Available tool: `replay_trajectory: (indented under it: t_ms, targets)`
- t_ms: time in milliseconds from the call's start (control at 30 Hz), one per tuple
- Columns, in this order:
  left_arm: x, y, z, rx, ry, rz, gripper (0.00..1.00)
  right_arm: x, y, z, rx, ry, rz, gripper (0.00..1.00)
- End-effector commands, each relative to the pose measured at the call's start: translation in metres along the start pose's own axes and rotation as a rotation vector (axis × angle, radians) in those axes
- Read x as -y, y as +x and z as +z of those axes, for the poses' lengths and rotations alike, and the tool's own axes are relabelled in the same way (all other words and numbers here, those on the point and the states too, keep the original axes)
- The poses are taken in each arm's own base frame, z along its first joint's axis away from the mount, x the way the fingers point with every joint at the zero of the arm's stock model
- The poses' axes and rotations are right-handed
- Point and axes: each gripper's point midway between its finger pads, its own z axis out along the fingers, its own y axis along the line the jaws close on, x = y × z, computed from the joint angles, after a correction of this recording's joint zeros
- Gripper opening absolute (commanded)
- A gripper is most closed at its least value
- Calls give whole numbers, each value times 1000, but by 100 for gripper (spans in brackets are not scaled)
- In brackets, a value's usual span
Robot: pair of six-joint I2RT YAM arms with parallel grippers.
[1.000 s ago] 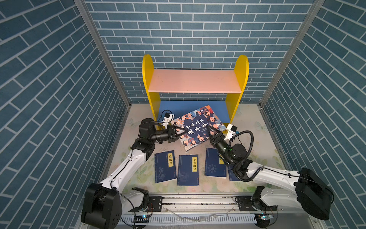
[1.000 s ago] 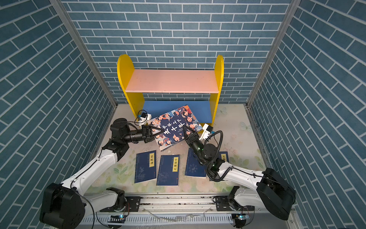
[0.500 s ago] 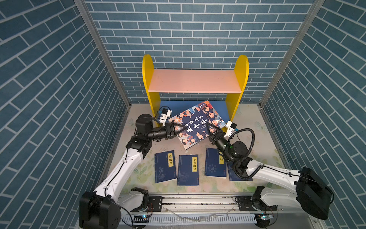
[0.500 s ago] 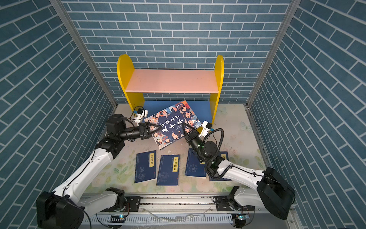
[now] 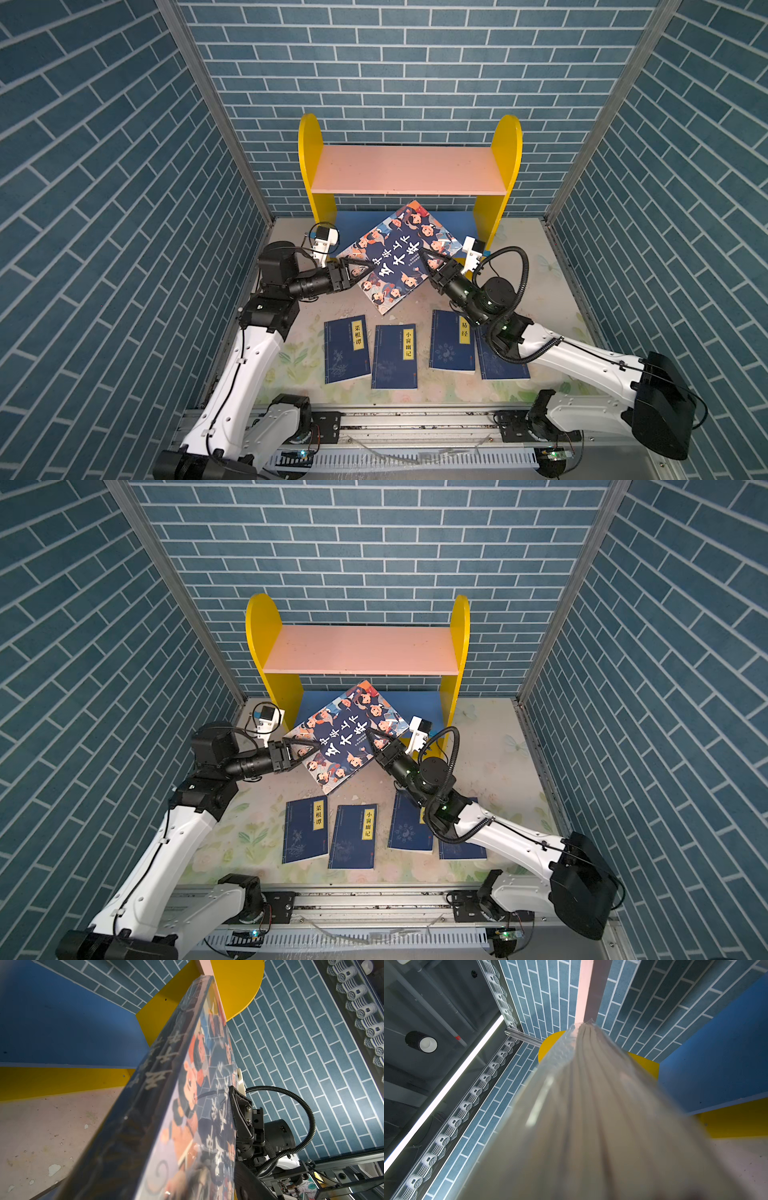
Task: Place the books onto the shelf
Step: 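Hold the wrapped book with both grippers and raise it toward the shelf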
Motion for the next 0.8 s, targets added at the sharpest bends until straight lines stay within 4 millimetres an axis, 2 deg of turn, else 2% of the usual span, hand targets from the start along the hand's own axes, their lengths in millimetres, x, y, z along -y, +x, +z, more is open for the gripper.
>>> replay_trajectory:
  t_ms: [0,167,500,767]
  targets:
    - [3,-5,-8,23,-27,53,75,-73,-19,-8,28,-214,-8,0]
    - [-7,-10,-14,51,-62,31,79,-92,-18,-8,6,-256,-23,0]
    - [-4,-19,-36,99,-130,106,82,-131,-29,-6,1,-312,-69,0]
    - [18,-36,-59,148,-160,165,83,-162,-42,-3,14,-370,-85,0]
